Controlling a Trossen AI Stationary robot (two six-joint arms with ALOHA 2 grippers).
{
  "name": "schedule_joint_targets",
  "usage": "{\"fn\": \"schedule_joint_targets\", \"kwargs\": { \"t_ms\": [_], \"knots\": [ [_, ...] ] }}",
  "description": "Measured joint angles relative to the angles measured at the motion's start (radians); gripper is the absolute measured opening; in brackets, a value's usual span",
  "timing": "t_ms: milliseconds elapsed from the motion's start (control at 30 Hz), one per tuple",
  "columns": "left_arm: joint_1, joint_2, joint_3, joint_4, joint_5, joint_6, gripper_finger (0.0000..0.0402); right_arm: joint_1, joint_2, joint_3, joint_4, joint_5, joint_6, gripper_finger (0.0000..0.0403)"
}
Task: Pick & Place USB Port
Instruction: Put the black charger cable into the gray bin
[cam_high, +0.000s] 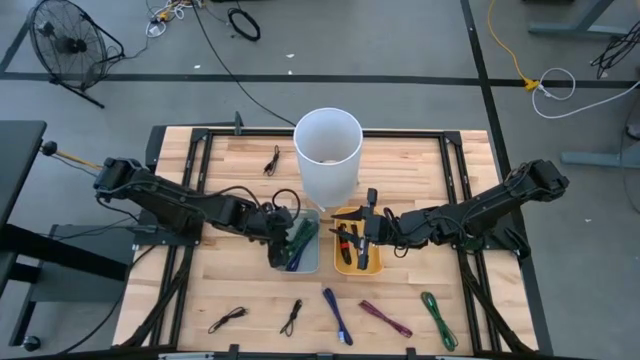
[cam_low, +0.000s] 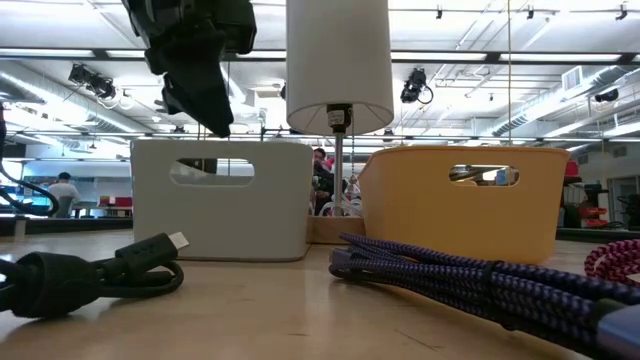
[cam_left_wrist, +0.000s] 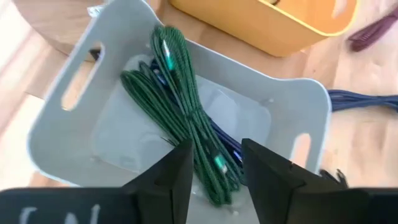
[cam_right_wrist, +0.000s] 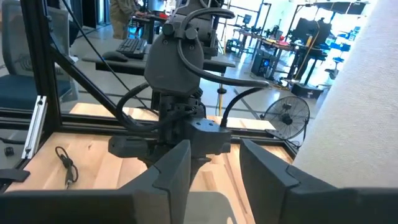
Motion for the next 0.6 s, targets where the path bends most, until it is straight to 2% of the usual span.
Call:
{"fn": "schedule_joint_targets", "kwargs": {
  "t_ms": [167,400,467,600],
  "knots": [
    [0.001,0.000,0.000,-0.007,-0.010,0.077,0.0152,0.000,0.000,0.000,-0.010,0.000,0.000,0.0141],
    [0.000,-0.012,0.001,-0.023,-0.004,0.084,0.0153,0.000,0.000,0.000,-0.011,0.000,0.000,0.0141],
    [0.001,-0.018,0.001,-0.043,0.036,0.084,0.0153,0.000,0.000,0.000,-0.013,0.000,0.000,0.0141],
    [-0.006,-0.030,0.000,-0.097,0.218,0.072,0.0153,0.000,0.000,0.000,-0.017,0.000,0.004,0.0141]
  ]
}}
